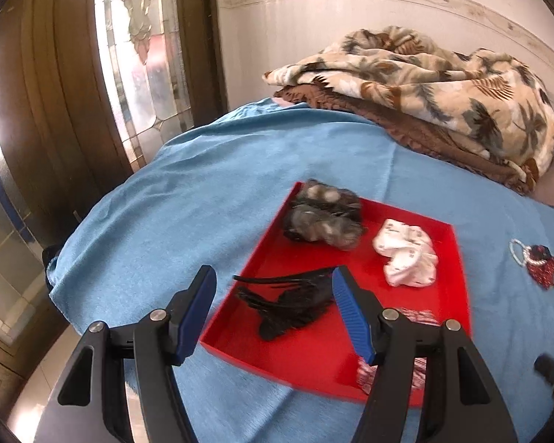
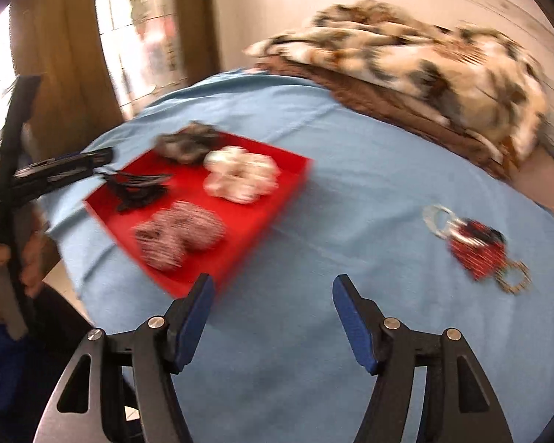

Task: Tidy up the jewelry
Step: 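Move both tools back to the remaining bracelets and scrunchie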

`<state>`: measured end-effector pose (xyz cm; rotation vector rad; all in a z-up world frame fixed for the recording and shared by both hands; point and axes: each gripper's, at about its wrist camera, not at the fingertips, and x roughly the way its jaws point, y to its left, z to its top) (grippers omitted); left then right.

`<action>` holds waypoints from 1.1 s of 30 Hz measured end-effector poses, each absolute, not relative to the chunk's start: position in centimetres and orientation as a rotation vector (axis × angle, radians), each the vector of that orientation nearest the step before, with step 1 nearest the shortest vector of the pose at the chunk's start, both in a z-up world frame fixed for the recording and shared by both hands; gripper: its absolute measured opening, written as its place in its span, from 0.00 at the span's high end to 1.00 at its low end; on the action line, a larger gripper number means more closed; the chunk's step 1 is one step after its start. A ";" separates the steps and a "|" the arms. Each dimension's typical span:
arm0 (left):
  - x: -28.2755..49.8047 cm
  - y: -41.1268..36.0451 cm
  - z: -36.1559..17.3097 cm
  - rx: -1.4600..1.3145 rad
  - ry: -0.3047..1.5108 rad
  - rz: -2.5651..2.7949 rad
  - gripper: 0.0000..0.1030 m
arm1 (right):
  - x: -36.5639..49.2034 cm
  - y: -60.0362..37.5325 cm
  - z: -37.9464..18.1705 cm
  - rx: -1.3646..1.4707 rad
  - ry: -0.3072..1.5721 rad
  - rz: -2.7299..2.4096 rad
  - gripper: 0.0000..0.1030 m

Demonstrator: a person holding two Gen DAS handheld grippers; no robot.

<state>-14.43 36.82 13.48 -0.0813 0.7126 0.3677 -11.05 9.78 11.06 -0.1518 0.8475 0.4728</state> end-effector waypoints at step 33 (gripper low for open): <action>-0.8 4.4 9.0 0.077 0.930 -0.244 0.46 | -1.3 -16.0 5.3 0.244 0.921 0.109 0.31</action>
